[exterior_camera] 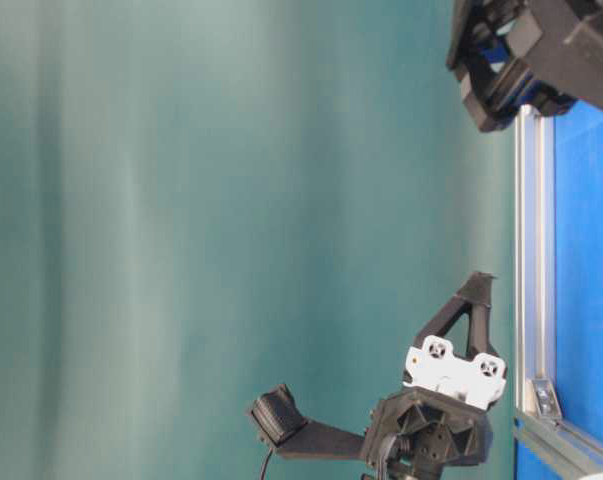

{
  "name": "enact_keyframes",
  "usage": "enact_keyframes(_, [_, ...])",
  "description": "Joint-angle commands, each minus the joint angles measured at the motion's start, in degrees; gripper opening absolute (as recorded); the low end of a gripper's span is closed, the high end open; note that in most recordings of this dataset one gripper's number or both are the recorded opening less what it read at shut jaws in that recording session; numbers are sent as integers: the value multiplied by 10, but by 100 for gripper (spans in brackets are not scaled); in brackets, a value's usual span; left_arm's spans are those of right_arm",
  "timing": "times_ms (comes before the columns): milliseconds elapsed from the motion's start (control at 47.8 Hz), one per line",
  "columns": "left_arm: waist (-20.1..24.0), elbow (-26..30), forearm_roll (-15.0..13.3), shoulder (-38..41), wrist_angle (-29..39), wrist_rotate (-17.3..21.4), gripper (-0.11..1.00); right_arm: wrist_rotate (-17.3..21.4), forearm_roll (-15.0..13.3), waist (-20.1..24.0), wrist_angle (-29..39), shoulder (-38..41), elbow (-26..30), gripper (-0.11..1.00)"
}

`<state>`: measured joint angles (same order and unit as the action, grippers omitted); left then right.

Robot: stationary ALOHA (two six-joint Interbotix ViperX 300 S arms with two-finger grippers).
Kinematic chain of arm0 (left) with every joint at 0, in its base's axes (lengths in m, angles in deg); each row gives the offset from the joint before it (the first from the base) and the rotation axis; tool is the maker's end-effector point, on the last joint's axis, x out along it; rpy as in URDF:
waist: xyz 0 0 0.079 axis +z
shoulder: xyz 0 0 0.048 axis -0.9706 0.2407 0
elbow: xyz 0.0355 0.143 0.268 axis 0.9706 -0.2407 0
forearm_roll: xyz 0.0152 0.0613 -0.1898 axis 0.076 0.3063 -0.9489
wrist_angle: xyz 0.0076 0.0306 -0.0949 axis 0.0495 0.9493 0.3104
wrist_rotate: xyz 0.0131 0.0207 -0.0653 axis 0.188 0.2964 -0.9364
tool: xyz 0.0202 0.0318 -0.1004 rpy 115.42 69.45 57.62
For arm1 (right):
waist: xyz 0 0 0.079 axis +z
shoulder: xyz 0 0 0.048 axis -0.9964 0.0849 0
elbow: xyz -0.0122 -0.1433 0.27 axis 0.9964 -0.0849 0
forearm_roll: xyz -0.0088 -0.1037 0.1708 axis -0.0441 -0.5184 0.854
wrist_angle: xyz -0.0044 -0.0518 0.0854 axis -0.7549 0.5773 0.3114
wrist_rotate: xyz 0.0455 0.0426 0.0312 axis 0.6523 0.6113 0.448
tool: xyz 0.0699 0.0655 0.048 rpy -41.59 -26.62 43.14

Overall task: Insert the wire through the string loop located on the left side.
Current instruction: 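Lower the right gripper onto the black USB cable plug end and close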

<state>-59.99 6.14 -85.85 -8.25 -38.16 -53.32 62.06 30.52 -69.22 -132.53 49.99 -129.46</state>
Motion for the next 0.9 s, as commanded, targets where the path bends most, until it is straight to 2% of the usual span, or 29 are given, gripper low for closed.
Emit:
enact_keyframes(0, [-5, 7, 16, -21, 1, 4, 0, 6, 2, 2, -4, -33, 7, 1])
enact_keyframes(126, [-5, 7, 16, -22, 1, 3, 0, 11, 3, 1, 8, -33, 11, -2])
enact_keyframes(565, [-5, 4, 16, -22, 3, 3, 0, 25, 4, -4, 20, -33, 11, 0])
enact_keyframes(628, [-5, 4, 16, -22, 4, 3, 0, 28, 5, -3, 25, -32, 12, 9])
enact_keyframes(712, [-5, 4, 16, -22, 4, 3, 0, 37, 13, -3, 31, -30, 15, 28])
enact_keyframes(879, [-5, 4, 16, -22, 5, 3, 0, 40, 16, -3, 43, -25, 22, 79])
